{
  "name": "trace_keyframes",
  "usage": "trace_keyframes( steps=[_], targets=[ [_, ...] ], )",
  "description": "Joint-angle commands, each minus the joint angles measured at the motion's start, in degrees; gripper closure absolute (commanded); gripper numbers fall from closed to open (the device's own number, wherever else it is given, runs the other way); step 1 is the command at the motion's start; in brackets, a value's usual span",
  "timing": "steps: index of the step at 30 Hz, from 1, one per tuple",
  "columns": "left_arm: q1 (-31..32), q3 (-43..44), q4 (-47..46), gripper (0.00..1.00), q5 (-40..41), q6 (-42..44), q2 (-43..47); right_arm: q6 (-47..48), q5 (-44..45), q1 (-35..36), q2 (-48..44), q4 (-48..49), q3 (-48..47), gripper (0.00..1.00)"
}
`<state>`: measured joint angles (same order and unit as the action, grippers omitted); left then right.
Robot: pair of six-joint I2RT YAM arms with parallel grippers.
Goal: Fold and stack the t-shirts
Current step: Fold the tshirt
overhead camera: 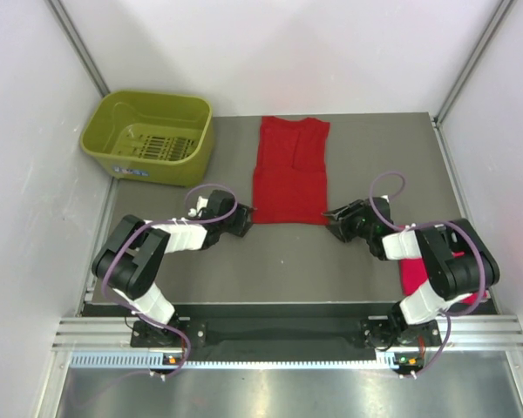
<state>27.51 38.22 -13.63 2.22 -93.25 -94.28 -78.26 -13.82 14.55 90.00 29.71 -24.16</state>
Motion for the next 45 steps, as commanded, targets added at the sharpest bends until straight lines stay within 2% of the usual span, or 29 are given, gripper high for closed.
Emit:
trace_keyframes(
  steps=[1,6,13,21,23,24,25,27,28,32,36,41,45],
  targets=[
    [0.4,0.5,3.0,0.45,-0.7,-1.8,-0.7,-0.7,2.5,1.1,3.6,-0.4,-1.5,0.52],
    [0.4,0.5,5.2,0.46,-1.3,-1.2,-1.3,-0.9,3.0,1.0,4.3,-1.9,-1.9,0.55],
    [0.4,0.9,4.8,0.53,-1.9,-0.7,-3.0,-1.2,2.9,1.0,5.5,-2.3,-2.3,0.59],
    [-0.9,0.5,3.0,0.7,-3.8,-0.1,-5.3,-1.1,2.6,1.0,7.1,-2.3,-3.0,0.65],
    [-1.1,0.2,1.9,0.75,-4.1,0.2,-5.4,-0.7,2.2,1.0,7.5,-2.6,-3.5,0.73],
    [-1.5,0.1,1.7,0.81,-4.3,0.4,-5.3,0.0,1.9,1.0,7.6,-3.3,-4.0,0.78],
    [-1.6,0.3,1.7,0.85,-5.0,1.2,-5.3,0.5,1.7,1.1,7.4,-3.9,-4.1,0.87],
    [-1.7,0.5,2.6,0.92,-5.6,1.9,-5.0,1.9,1.6,1.0,6.9,-5.1,-4.3,0.95],
    [-1.7,0.5,2.8,1.0,-5.9,2.3,-4.9,2.6,1.6,1.1,6.4,-6.2,-4.3,0.98],
    [-1.5,-1.0,4.3,1.0,-8.3,3.6,-3.8,7.8,1.2,1.0,2.7,-10.9,-4.1,1.0],
    [-1.0,-3.6,7.7,1.0,-10.2,4.8,0.4,13.0,1.2,1.0,-3.1,-14.9,0.2,1.0],
    [0.7,-4.9,19.5,1.0,-12.7,9.1,4.5,15.4,1.9,1.6,-14.3,-18.8,6.7,1.0],
    [4.0,-9.9,19.2,1.0,-13.9,7.3,11.6,15.3,4.3,3.6,-25.8,-26.3,11.1,1.0]
  ],
)
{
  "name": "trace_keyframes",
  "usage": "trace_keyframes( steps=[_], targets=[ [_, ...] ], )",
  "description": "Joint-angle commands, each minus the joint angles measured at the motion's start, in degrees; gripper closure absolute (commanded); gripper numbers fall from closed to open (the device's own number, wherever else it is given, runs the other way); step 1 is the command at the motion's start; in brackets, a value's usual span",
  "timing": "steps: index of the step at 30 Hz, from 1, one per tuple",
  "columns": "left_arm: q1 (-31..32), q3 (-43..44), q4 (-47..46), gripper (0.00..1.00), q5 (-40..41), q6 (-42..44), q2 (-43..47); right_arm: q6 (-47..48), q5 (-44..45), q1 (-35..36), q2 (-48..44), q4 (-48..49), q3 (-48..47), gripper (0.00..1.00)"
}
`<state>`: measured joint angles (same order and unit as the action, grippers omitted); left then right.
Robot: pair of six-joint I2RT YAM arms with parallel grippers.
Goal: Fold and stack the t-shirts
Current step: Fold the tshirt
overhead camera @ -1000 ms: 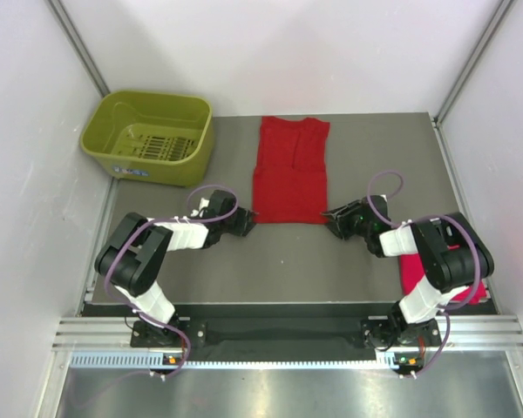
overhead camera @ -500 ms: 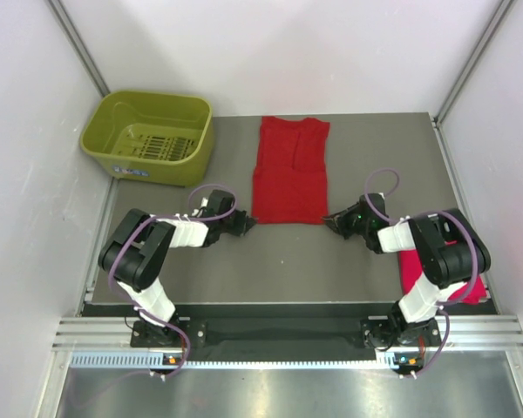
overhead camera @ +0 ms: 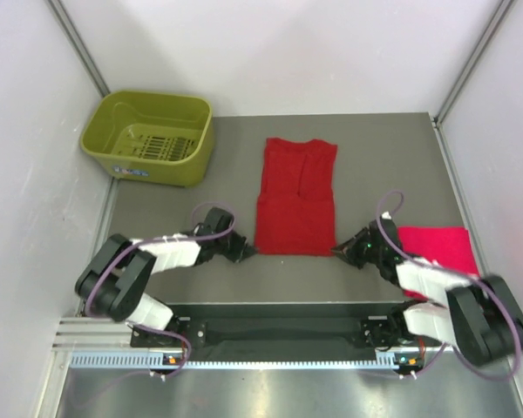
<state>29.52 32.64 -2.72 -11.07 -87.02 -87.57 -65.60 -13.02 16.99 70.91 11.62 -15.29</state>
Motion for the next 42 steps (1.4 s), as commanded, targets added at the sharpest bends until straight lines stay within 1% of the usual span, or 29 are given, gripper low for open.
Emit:
trace_keyframes(
  steps=[1,2,3,4,5,6,8,9,11,14,16,18,20,21,22,24,25,26,28,31,32,33,34,35,36,37,39,40,42],
  targets=[
    [2.6,-6.4,7.8,1.0,-0.9,-0.7,6.4,2.7,4.0,2.0,-11.8,-10.0,2.5,1.0],
    [3.9,-7.1,7.9,1.0,-0.8,-1.2,9.6,2.8,5.2,2.4,-14.3,-11.4,2.5,1.0],
    [4.6,-7.8,8.2,1.0,-0.4,-1.7,11.4,2.9,5.8,2.9,-16.8,-16.2,2.5,1.0],
    [5.3,-8.0,9.1,1.0,0.3,-1.8,13.0,2.9,6.4,4.2,-21.6,-18.2,2.3,1.0],
    [6.9,-7.8,11.1,1.0,2.8,-1.7,14.8,2.7,7.9,5.1,-23.9,-20.0,2.3,1.0],
    [7.9,-7.3,15.3,1.0,4.1,-1.6,18.2,2.4,8.5,5.8,-26.2,-23.5,2.1,1.0],
    [10.2,-6.3,18.4,1.0,7.2,-1.2,23.1,1.8,10.2,8.0,-31.7,-26.6,2.2,1.0],
    [10.7,-6.0,21.5,1.0,7.7,-1.2,24.5,1.5,10.7,8.8,-33.2,-29.4,2.2,1.0],
    [11.6,-5.2,23.9,1.0,9.0,-1.3,27.3,0.4,12.1,11.7,-36.7,-31.4,2.4,1.0],
    [13.7,-4.8,26.5,1.0,10.5,-1.4,31.7,-0.5,14.4,15.7,-39.1,-33.7,2.3,1.0],
    [14.3,-3.6,26.4,1.0,10.8,0.2,31.8,0.1,15.0,17.2,-39.3,-34.9,0.9,1.0],
    [14.8,-1.9,26.4,1.0,12.6,1.8,30.0,2.0,15.2,17.3,-38.5,-35.6,-1.7,1.0],
    [14.8,2.6,27.0,1.0,13.4,5.4,26.4,4.2,15.8,17.2,-36.4,-35.3,-3.8,1.0],
    [14.8,4.6,27.3,1.0,13.9,6.9,25.1,5.3,16.1,17.1,-35.3,-35.1,-6.7,1.0],
    [14.8,8.8,27.9,1.0,15.7,9.8,23.7,6.7,16.2,16.8,-32.4,-35.0,-8.4,1.0],
    [14.7,13.3,30.3,1.0,19.1,12.3,19.9,10.5,15.5,15.9,-28.9,-34.8,-13.9,1.0],
    [14.6,17.3,30.7,1.0,20.7,14.4,18.9,11.5,14.6,14.1,-25.9,-34.0,-15.5,1.0],
    [13.6,19.1,30.6,1.0,22.1,15.6,16.9,13.2,11.6,13.0,-24.4,-33.1,-16.7,1.0],
    [12.2,23.1,28.0,1.0,22.1,19.0,14.9,14.3,8.5,9.4,-19.8,-29.3,-19.3,1.0],
    [7.8,27.0,24.5,1.0,18.5,21.2,9.5,16.3,4.2,5.3,-12.5,-26.7,-23.6,1.0],
    [5.4,27.8,23.4,1.0,16.0,21.5,6.6,16.8,2.2,4.4,-10.8,-26.0,-24.8,1.0],
    [4.3,28.7,22.2,1.0,14.7,21.9,5.1,17.2,1.3,3.5,-9.1,-24.6,-27.4,1.0],
    [3.2,30.9,20.8,1.0,13.7,22.5,3.6,17.6,0.7,1.7,-5.6,-24.4,-29.1,1.0],
    [1.0,32.1,20.3,1.0,13.0,22.7,0.9,18.5,-1.0,1.0,-3.5,-24.1,-30.9,1.0],
    [-0.2,34.4,19.8,1.0,11.8,23.2,-0.3,19.0,-2.1,-0.3,-1.2,-24.2,-34.9,1.0],
    [-1.2,35.5,18.1,1.0,11.4,23.6,-1.5,19.5,-3.1,-1.0,3.6,-24.4,-36.9,1.0],
    [-4.1,38.8,16.3,1.0,7.9,24.4,-5.6,20.2,-5.5,-2.6,8.3,-24.9,-42.3,1.0],
    [-5.1,40.1,16.1,1.0,6.9,24.7,-7.0,20.3,-6.2,-2.9,12.4,-25.1,-44.1,1.0],
    [-7.5,44.0,15.6,1.0,5.1,25.5,-11.2,20.8,-7.6,-3.8,15.9,-25.5,-48.9,1.0]
  ],
)
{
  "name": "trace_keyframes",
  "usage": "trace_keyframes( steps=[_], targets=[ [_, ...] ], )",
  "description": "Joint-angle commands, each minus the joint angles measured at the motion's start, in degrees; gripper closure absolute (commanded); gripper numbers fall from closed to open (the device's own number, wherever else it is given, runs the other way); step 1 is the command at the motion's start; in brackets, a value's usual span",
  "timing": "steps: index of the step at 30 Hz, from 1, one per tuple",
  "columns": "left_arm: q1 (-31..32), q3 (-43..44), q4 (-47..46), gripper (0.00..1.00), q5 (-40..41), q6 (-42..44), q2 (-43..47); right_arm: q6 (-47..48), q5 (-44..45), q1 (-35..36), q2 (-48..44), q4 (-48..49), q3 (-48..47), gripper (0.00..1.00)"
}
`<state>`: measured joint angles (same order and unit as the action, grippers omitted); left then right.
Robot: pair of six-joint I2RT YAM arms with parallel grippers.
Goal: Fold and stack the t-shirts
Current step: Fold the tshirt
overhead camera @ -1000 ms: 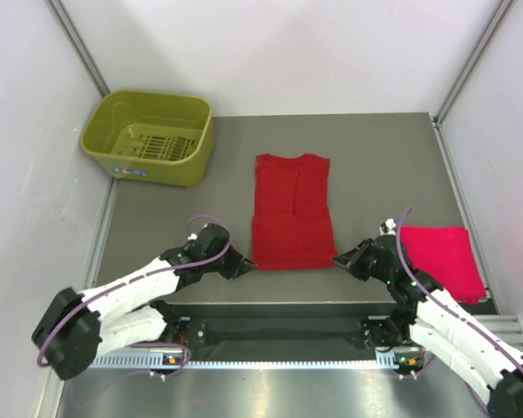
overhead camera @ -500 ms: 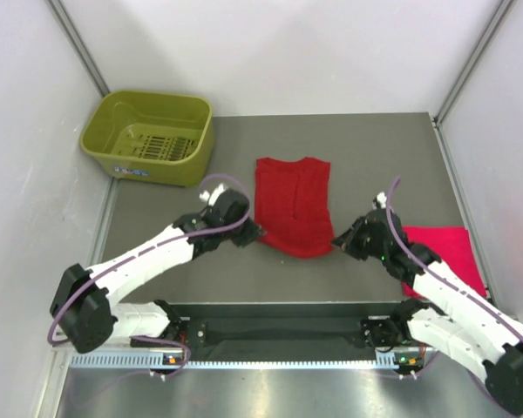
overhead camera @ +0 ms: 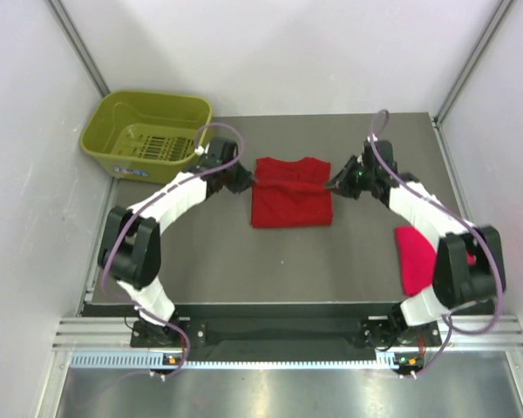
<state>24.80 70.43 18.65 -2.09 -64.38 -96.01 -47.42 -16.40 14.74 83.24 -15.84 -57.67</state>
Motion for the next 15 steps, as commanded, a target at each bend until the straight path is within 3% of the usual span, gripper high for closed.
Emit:
trace_keyframes(
  steps=[1,5,15],
  targets=[
    [-3.4,7.0,-6.4,1.0,-5.5,2.8,-3.9,2.7,-4.6,-1.9,6.8,1.9,-8.1,1.0],
    [-5.9,10.2,-12.0,1.0,-9.4,1.8,-10.2,2.7,-7.8,-3.6,14.1,1.3,-14.8,1.0],
    [-6.7,21.6,-12.9,1.0,-14.2,1.5,-22.3,2.2,-11.1,-7.1,25.5,0.2,-26.6,1.0]
  ],
)
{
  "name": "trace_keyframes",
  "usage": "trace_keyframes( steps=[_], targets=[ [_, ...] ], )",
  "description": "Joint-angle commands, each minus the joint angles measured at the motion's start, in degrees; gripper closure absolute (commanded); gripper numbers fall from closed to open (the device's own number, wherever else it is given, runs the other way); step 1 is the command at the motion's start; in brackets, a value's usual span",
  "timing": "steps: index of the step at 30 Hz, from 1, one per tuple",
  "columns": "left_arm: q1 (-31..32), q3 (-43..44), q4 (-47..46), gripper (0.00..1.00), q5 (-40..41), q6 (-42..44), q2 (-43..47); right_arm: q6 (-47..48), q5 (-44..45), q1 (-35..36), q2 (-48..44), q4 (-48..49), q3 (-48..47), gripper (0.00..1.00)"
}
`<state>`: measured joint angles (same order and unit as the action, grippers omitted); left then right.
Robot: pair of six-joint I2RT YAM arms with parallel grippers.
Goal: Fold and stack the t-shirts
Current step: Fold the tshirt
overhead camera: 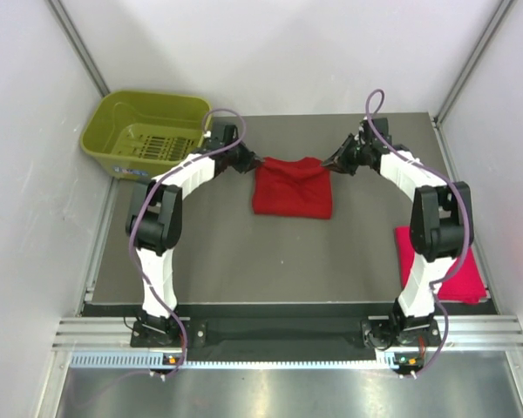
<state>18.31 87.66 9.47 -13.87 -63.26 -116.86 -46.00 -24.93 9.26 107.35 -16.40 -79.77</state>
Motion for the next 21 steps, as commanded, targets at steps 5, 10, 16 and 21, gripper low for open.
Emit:
trace_keyframes(
  steps=[5,10,16,21],
  targets=[
    [-0.6,7.0,-3.6,1.0,-1.4,0.0,-4.4,0.3,-3.7,-2.4,5.1,0.8,-7.1,1.0],
    [-1.3,8.8,-2.8,1.0,-0.3,-0.1,-5.9,-0.1,-5.0,-3.4,8.0,1.5,-8.0,0.99],
    [-1.8,9.0,-1.3,1.0,0.6,0.0,-6.7,-0.5,-6.7,-3.7,11.4,1.4,-10.5,0.98],
    [-1.8,9.5,-2.2,1.0,0.2,-0.5,-7.6,-2.8,-7.3,-3.8,12.8,3.0,-11.1,0.97]
  ],
)
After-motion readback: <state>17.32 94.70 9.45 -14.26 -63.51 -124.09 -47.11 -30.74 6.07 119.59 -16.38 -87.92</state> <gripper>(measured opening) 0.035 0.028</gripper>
